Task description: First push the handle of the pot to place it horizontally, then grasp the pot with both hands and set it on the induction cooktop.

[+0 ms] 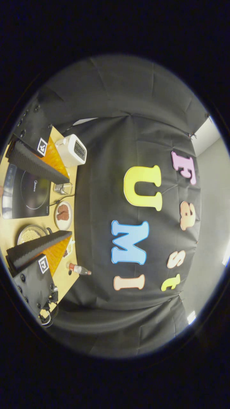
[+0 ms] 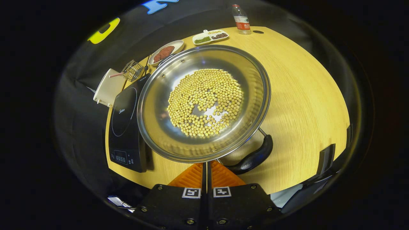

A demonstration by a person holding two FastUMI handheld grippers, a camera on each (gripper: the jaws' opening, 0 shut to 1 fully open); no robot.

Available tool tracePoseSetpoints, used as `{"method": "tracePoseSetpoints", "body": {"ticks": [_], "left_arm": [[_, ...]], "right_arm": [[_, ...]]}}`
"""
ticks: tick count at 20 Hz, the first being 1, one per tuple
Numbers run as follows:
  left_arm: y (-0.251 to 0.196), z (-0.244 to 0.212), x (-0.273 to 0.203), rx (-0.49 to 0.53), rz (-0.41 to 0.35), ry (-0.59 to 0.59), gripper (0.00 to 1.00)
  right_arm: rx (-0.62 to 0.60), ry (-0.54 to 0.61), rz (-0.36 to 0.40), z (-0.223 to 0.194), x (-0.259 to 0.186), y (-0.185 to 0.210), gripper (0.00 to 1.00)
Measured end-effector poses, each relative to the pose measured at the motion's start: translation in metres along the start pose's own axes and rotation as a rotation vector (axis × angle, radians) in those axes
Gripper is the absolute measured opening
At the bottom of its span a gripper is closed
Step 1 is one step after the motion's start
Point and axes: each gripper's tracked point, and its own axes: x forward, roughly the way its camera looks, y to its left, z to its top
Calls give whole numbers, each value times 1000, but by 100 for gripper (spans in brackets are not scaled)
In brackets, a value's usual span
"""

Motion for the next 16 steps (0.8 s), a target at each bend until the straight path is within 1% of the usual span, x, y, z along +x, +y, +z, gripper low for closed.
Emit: {"method": "tracePoseSetpoints", "body": {"ticks": [6,13,16], "left_arm": [[-13,-2,5,18,-23,11,99],[-24,-5,11,26,-45,27,94],[-31,-6,15,36,-56,32,98]], "right_arm": [[48,-5,-30,6,-3,-21,0],[82,-18,-78,20,-5,-49,0],[89,-24,-93,25,-8,-60,0]]}}
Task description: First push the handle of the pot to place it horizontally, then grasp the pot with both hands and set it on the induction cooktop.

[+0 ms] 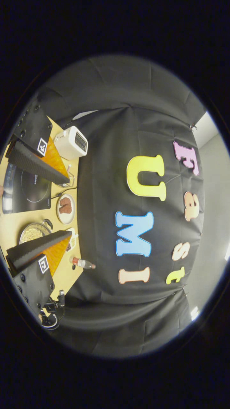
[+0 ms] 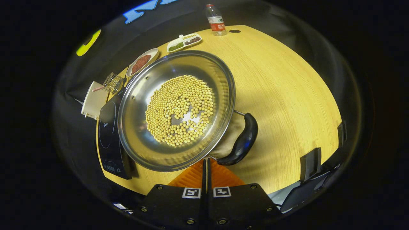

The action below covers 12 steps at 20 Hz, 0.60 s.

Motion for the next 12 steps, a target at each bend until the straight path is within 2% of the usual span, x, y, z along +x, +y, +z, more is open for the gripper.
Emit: {"method": "tracePoseSetpoints", "body": {"ticks": [12], "left_arm": [[-35,4,20,2,0,22,99]], "right_arm": [[-25,-13,-38,36,0,-38,0]]}}
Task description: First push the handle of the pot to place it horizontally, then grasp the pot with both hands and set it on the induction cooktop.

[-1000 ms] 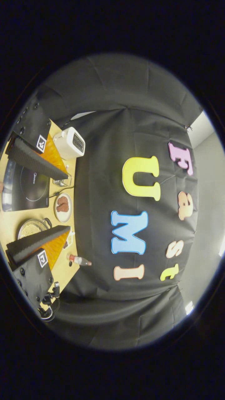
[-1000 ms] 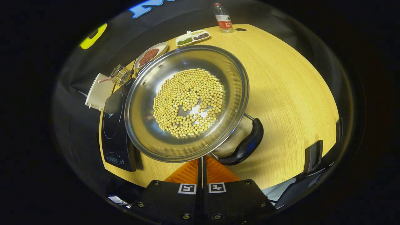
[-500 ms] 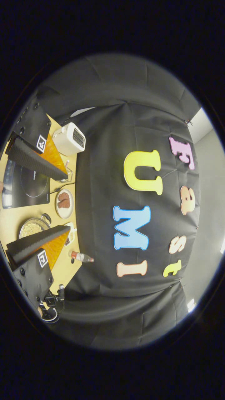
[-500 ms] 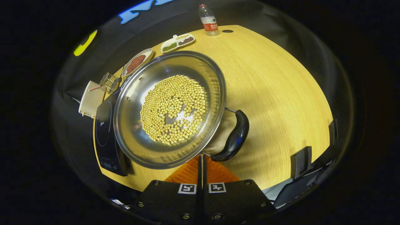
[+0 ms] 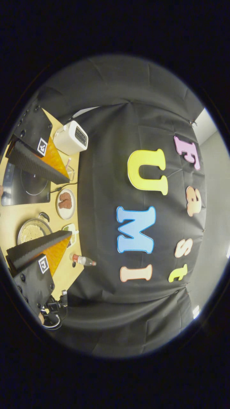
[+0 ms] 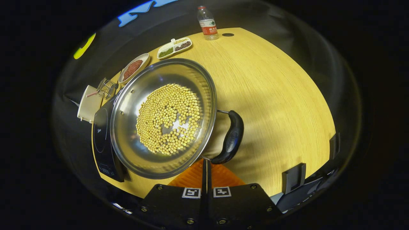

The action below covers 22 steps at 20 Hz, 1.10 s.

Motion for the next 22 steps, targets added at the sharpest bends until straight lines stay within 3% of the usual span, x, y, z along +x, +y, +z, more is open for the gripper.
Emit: {"method": "tracePoseSetpoints", "body": {"ticks": [5,22], "left_arm": [[-14,-7,11,-13,12,21,94],[-43,-67,39,-17,18,169,97]], "right_arm": [[-16,0,-12,19,1,-15,0],[-117,-33,-69,83,16,-49,0]]}}
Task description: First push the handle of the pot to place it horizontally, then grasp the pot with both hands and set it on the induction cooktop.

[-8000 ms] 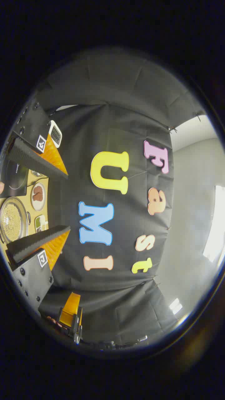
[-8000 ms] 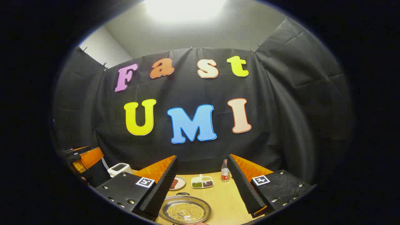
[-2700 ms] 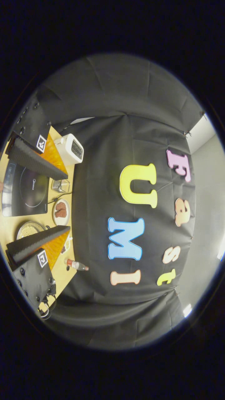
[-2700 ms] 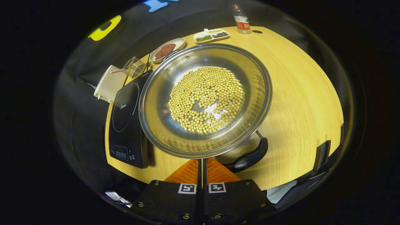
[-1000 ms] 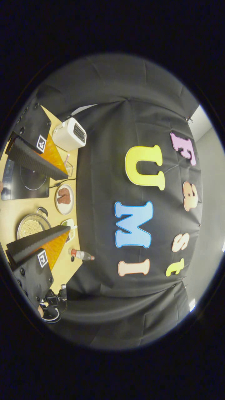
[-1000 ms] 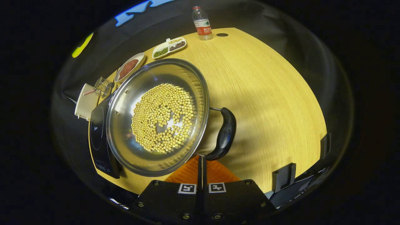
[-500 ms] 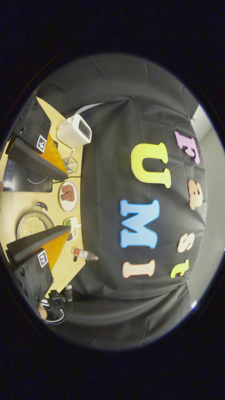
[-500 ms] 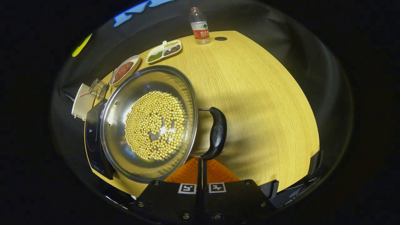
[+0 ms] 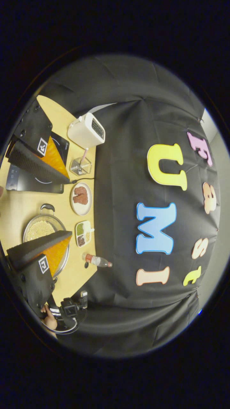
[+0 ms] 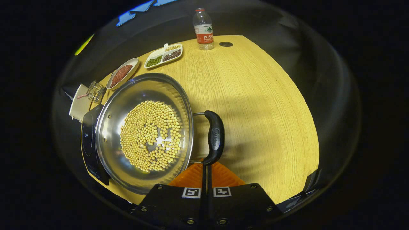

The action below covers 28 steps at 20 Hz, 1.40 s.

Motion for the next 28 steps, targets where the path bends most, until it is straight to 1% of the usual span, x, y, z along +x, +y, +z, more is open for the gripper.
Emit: {"method": "tracePoseSetpoints", "body": {"ticks": [3,7,8,10,11,12,14,15,16,17,18,19,20,23,24,26,27,28], "left_arm": [[1,-8,7,-3,-5,25,97],[1,-21,15,-1,-5,44,97],[2,-24,19,-5,-8,48,95],[1,-35,26,-13,-18,63,94],[0,-40,31,-13,-24,70,97],[0,-46,36,-8,-28,78,94],[-3,-57,42,-4,-38,91,95],[-5,-60,45,-6,-44,95,98],[-8,-63,49,-9,-51,98,97],[-11,-65,53,-10,-59,99,97],[-13,-69,57,-7,-65,102,97],[-14,-72,62,1,-64,104,97],[-13,-76,67,8,-58,105,97],[-12,-87,82,2,-45,116,97],[-12,-95,88,-4,-48,127,99],[-10,-108,99,1,-47,150,99],[-10,-114,105,16,-49,158,97],[-11,-121,112,31,-55,161,97]], "right_arm": [[-8,-12,-6,10,4,-2,0],[18,-20,-12,12,6,-3,0],[21,-26,-18,11,6,-4,0],[19,-54,-56,11,2,-14,0],[14,-77,-93,12,-1,-23,0],[11,-107,-116,15,-7,-30,0],[10,-174,-131,19,-20,-37,0],[7,-205,-144,22,-26,-42,13],[1,-236,-152,24,-34,-45,26],[-3,-272,-155,26,-43,-47,53],[-5,-310,-154,30,-51,-47,69],[-9,-354,-141,34,-63,-45,92],[-13,-395,-125,37,-71,-40,100],[-22,-460,-75,42,-80,-26,100],[-24,-467,-54,43,-79,-20,100],[-31,-477,-27,45,-77,-12,100],[-39,-481,-21,45,-74,-10,100],[-49,-480,-19,45,-72,-7,100]]}}
